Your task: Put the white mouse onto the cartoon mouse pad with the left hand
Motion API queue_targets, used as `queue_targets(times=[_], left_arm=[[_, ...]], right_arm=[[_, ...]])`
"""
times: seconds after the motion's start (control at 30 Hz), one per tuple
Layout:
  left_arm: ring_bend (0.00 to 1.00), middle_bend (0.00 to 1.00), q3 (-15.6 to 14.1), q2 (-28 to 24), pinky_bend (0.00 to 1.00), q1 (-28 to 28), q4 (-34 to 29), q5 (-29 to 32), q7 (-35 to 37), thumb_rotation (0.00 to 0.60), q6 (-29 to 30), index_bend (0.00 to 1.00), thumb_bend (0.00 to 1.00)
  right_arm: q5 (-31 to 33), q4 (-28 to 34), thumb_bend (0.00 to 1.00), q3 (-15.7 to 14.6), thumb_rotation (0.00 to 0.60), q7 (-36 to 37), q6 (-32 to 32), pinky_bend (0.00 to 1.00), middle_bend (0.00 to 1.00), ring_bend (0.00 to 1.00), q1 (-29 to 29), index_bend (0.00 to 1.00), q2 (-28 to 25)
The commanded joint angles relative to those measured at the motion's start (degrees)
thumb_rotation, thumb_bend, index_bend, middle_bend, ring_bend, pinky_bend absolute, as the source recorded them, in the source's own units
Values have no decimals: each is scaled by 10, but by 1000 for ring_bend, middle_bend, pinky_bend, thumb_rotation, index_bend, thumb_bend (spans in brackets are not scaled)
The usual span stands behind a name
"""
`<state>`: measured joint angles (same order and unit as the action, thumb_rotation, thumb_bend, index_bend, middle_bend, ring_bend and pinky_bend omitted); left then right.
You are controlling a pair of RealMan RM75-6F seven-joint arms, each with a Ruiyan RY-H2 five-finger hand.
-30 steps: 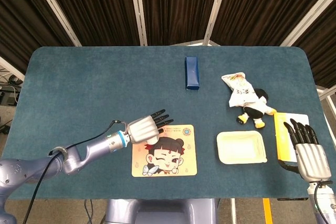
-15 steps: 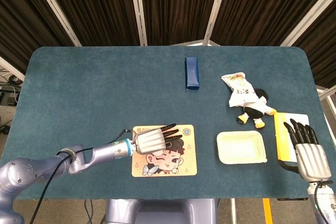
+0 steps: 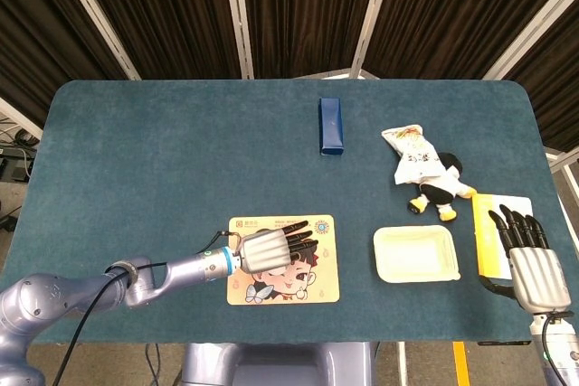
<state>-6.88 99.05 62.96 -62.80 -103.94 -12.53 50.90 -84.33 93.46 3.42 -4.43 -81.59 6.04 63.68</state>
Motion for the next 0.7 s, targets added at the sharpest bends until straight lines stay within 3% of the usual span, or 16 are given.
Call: queue_targets(times=[0.03, 0.23, 0.43, 0.7], left_arm=[[0, 0, 2, 0, 0, -2, -2, 1, -5, 600, 0, 253, 254], [0, 0, 3, -6, 0, -9, -7, -6, -14, 600, 19, 158, 220], [0, 0, 13, -36, 0, -22, -27, -8, -38, 600, 55, 129, 220], [0, 0, 47, -152, 0, -79, -119, 42, -71, 600, 128, 118, 216]], right_arm=[[0, 0, 97, 0, 600, 0, 0, 0, 0, 0, 0, 20, 0], [0, 0, 98, 0, 600, 0, 0, 0, 0, 0, 0, 20, 0], [0, -1, 98, 0, 600, 2, 0, 0, 0, 0, 0, 19, -1], [-2, -2, 98, 0, 600, 1, -2, 0, 0, 0, -1, 20, 1]])
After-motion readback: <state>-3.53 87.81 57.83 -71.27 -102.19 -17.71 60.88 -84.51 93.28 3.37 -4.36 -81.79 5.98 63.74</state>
